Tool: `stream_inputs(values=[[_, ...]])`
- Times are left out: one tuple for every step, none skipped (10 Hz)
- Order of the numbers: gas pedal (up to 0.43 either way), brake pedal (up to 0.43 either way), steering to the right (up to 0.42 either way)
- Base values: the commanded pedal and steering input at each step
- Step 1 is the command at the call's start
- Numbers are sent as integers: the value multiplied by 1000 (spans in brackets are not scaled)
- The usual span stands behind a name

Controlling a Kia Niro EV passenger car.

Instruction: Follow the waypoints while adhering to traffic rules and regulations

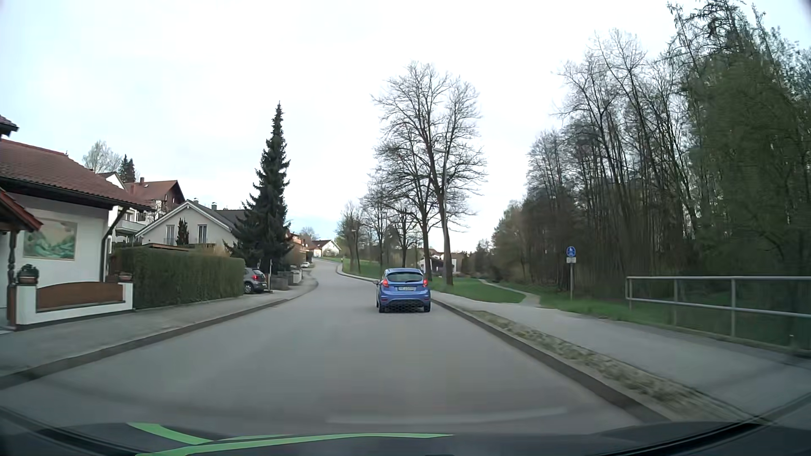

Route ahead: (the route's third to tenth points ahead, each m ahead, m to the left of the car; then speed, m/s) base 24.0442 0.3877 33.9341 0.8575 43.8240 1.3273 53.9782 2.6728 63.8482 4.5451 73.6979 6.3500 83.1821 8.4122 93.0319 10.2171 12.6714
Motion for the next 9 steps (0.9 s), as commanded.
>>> stream_inputs(values=[[189, 0, -16], [189, 0, -16], [189, 0, -15], [189, 0, -14], [189, 0, -15], [189, 0, -14], [189, 0, -14], [189, 0, -14], [189, 0, -14]])
